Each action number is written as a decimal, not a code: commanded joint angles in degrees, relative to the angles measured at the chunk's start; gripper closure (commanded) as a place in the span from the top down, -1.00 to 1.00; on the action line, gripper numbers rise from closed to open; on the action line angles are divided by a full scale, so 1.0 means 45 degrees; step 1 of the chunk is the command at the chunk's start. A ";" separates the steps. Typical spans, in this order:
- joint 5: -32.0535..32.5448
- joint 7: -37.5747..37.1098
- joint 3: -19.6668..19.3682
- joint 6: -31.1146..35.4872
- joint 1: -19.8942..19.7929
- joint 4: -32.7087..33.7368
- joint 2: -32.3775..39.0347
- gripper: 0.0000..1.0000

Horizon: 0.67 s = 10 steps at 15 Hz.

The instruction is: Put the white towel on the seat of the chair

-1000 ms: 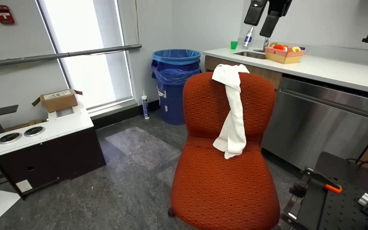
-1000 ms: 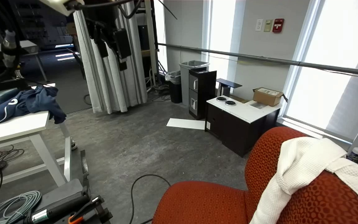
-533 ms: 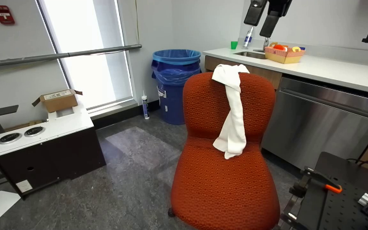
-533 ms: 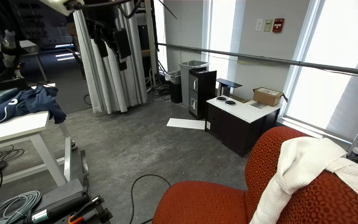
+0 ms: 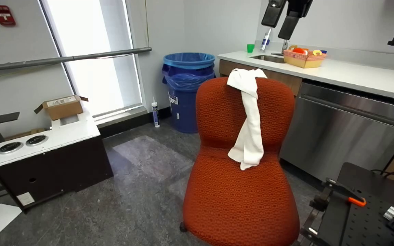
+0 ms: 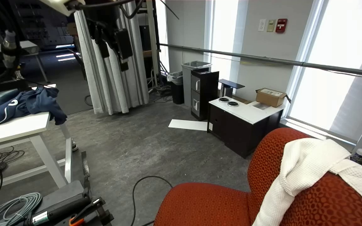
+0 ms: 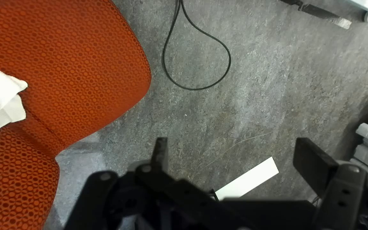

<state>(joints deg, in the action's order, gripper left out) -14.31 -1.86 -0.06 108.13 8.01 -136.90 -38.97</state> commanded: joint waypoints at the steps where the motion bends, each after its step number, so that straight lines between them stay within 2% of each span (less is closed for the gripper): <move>1: -0.0140 0.0128 0.0190 -0.0062 -0.0264 0.0032 0.0011 1.00; 5: -0.0096 0.0029 0.0184 0.0087 -0.0383 0.0136 0.0198 1.00; 10: 0.0427 -0.0104 -0.0111 0.0371 -0.1269 0.0680 0.0920 1.00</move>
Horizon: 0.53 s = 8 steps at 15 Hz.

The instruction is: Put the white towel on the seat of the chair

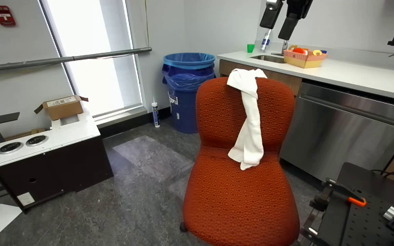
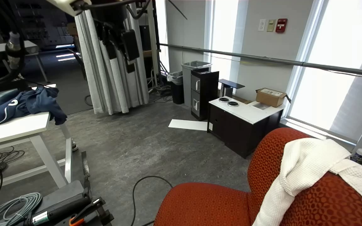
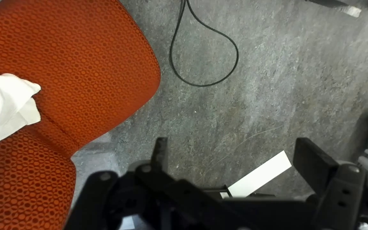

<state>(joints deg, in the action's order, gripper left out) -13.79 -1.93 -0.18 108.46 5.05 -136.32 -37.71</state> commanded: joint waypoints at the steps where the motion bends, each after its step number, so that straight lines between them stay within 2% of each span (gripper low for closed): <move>1: 0.0476 -0.0094 -0.0165 0.0413 -0.0835 0.0709 0.0898 1.00; 8: 0.1958 0.0116 -0.1002 0.1457 -0.2081 0.2723 0.3740 1.00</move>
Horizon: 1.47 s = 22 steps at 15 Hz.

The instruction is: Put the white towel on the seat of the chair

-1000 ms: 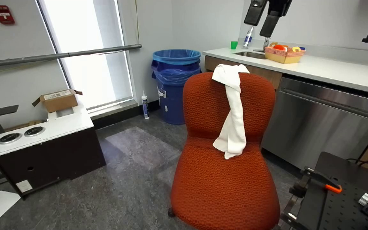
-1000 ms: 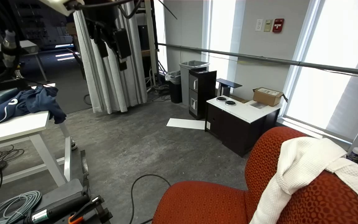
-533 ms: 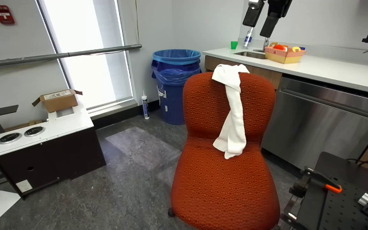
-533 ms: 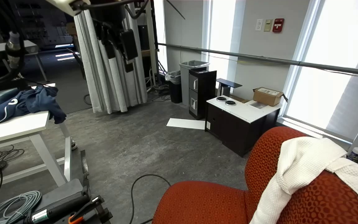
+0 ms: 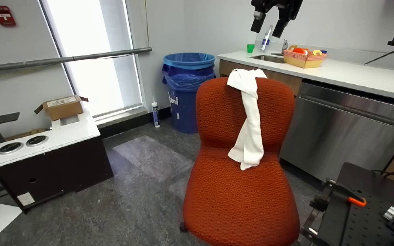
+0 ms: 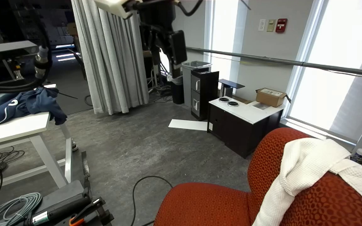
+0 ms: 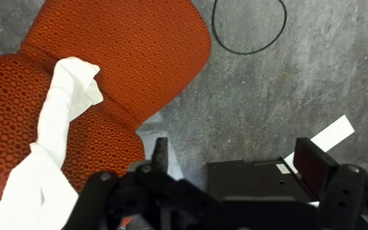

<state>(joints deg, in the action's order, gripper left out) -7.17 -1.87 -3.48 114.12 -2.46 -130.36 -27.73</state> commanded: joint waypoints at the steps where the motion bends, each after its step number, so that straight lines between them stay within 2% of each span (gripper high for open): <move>1: 0.0638 0.0053 -0.0381 0.0297 -0.0522 0.1846 0.2012 1.00; 6: 0.0621 0.0015 -0.0887 0.0803 -0.0850 0.4064 0.4123 1.00; 8: 0.0411 -0.0247 -0.0972 0.0956 -0.0892 0.4590 0.4511 1.00; 9: 0.0389 -0.0387 -0.0959 0.0986 -0.0885 0.4676 0.4522 1.00; 10: 0.0496 -0.0083 -0.0942 0.0925 -0.0847 0.3995 0.4119 1.00; 18: 0.0485 -0.0168 -0.0950 0.0921 -0.0854 0.4416 0.4398 1.00; 22: 0.1068 -0.1647 -0.0942 0.1420 -0.1064 0.4880 0.5300 1.00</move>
<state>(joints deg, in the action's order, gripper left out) -4.62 -4.25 -8.01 118.52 -6.02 -110.75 -7.47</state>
